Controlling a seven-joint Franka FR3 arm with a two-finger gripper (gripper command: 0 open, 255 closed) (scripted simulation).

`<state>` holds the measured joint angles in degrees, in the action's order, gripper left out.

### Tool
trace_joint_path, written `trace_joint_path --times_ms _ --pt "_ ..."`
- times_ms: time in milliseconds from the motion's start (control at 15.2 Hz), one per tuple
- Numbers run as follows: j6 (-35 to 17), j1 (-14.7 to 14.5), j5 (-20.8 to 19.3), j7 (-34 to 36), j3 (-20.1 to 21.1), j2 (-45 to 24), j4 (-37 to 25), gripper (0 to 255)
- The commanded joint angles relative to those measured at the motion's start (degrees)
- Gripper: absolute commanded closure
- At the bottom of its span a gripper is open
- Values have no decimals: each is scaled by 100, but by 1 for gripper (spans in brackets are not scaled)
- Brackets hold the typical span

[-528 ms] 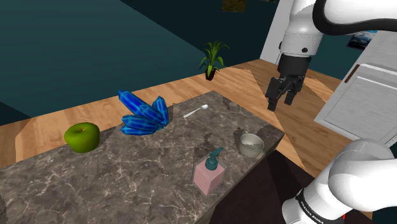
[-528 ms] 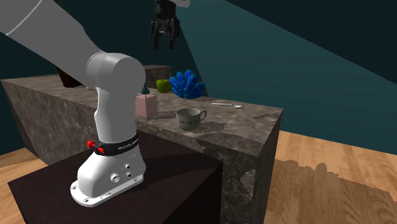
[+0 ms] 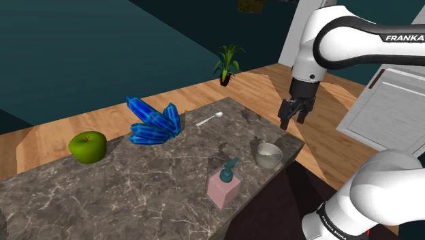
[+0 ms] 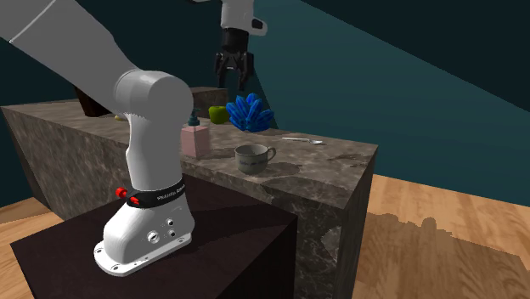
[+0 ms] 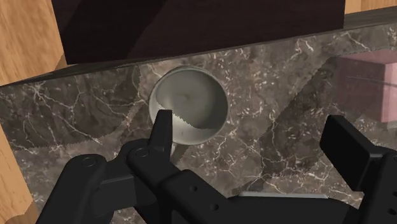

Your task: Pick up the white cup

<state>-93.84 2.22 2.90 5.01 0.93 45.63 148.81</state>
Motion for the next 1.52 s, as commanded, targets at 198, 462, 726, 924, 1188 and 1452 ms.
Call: trace_joint_path --times_ms 198,462,726,924,1188,1452 --pt "-1019 205 -210 -272 -278 -429 597 0" --pt "-1904 379 -367 -490 -512 -998 925 0" --pt "-2841 538 -493 -717 -754 -1763 1110 0" --pt "-3476 624 -538 -881 -920 -2369 1146 0" --pt "-3903 605 -513 -912 -947 -2693 1251 0" --pt "-4293 583 -476 -949 -970 -3012 1324 0"
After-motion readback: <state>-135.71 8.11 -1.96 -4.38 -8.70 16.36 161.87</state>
